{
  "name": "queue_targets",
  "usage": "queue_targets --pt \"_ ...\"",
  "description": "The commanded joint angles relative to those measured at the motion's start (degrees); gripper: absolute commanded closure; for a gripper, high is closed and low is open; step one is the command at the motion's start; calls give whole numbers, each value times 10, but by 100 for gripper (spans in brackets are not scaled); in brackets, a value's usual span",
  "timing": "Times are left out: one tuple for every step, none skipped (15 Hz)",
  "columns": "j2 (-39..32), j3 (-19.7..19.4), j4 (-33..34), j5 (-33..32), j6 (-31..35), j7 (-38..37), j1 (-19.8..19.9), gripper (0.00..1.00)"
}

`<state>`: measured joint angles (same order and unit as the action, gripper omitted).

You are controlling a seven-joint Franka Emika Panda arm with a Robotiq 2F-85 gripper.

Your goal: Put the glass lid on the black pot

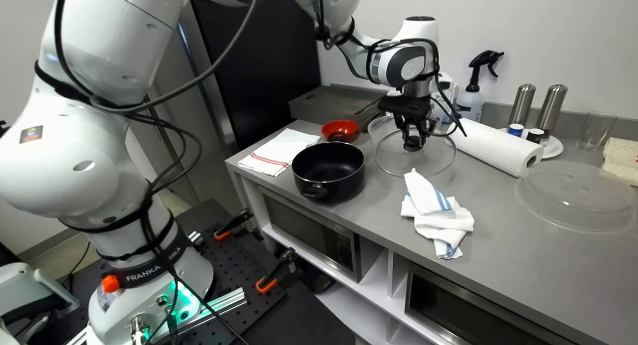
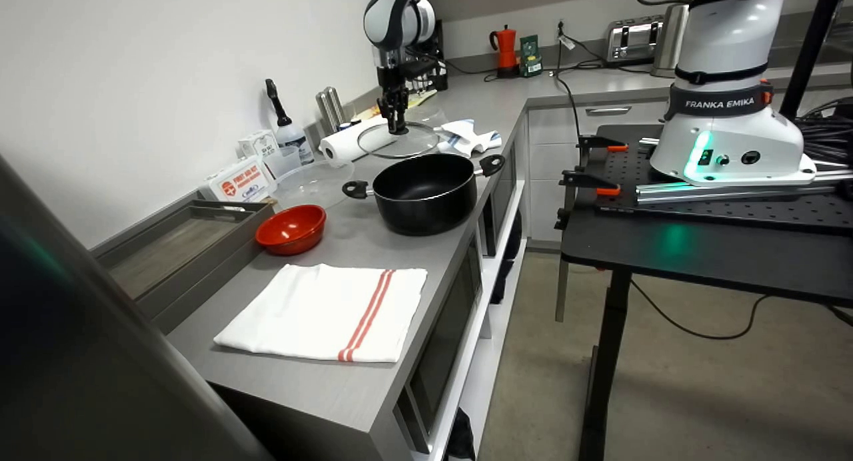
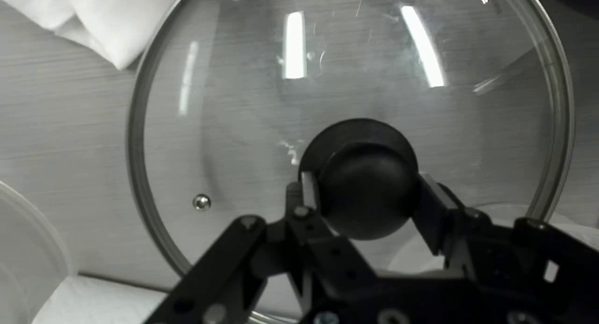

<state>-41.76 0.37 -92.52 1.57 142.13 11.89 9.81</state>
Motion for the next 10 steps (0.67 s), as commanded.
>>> queue_targets --pt "89 8 -82 -10 27 24 -9 74" --pt "108 7 -100 -16 33 26 -15 74" --pt "125 8 -116 -21 35 30 -20 74" --pt "144 6 -135 -31 41 30 -28 74" --pt "162 6 -152 -40 41 31 -35 74" --pt "180 5 -171 -52 42 30 -43 74" --pt "196 5 -188 -62 42 29 -51 74" --pt "211 4 -204 -74 41 27 -59 74" --pt "228 4 -224 -86 40 26 -68 74" --pt "244 5 -242 -97 38 26 -75 74"
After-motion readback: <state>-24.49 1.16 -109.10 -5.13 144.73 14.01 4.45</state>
